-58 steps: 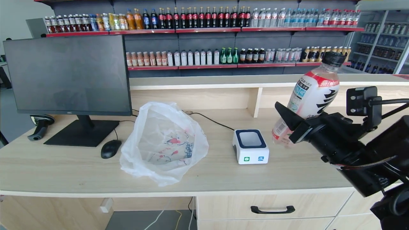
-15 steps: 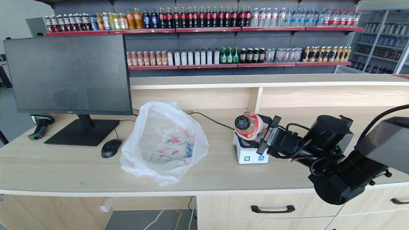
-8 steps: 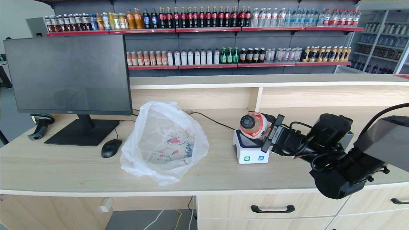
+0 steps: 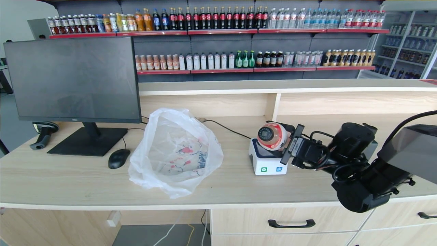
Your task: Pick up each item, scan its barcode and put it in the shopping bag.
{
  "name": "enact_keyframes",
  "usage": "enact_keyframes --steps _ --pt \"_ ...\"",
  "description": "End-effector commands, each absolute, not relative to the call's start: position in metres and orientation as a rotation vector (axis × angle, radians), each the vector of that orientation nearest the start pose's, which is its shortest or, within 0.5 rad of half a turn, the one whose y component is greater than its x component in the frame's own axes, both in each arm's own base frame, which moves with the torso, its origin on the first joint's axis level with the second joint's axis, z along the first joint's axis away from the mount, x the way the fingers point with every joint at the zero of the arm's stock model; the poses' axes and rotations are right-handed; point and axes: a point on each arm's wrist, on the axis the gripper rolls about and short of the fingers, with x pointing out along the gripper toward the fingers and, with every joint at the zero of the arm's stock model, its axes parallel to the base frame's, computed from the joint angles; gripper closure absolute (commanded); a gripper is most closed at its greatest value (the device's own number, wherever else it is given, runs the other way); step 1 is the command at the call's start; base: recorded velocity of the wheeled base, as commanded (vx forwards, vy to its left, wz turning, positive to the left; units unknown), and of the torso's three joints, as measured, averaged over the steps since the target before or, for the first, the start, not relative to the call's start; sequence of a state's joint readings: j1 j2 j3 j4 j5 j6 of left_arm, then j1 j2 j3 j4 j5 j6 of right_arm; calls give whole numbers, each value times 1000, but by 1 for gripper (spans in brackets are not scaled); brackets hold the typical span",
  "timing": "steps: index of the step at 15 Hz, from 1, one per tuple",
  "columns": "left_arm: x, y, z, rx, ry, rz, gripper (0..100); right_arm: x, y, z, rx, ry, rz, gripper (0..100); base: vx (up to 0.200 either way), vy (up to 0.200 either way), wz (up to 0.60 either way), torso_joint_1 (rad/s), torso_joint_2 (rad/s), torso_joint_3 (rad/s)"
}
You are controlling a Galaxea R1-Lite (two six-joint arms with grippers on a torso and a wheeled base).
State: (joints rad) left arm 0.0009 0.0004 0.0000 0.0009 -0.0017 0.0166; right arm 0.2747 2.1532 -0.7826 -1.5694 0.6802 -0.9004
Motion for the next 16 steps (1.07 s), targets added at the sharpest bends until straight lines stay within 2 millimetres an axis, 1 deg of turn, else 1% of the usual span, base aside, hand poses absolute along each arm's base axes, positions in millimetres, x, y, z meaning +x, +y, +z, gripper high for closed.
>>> enact_keyframes --steps 1,2,4,7,11,13,15,16 --pt "-23 0 75 17 0 0 0 353 115 116 -868 -627 790 100 0 0 0 0 0 0" --pt "-23 0 75 17 2 0 0 351 116 117 -866 -630 791 100 0 0 0 0 0 0" --pt "-23 0 75 17 2 0 0 349 115 113 -866 -610 797 100 0 0 0 0 0 0" --pt "-23 0 75 17 2 0 0 349 115 114 -865 -615 795 100 0 0 0 0 0 0" --pt "-23 0 75 17 2 0 0 343 113 118 -864 -603 779 100 0 0 0 0 0 0" --pt "-23 0 75 17 2 0 0 340 118 125 -839 -605 760 100 0 0 0 0 0 0" --pt "-23 0 75 17 2 -2 0 329 126 141 -782 -613 741 100 0 0 0 0 0 0" --pt "-23 0 75 17 2 0 0 322 130 154 -740 -620 707 100 0 0 0 0 0 0"
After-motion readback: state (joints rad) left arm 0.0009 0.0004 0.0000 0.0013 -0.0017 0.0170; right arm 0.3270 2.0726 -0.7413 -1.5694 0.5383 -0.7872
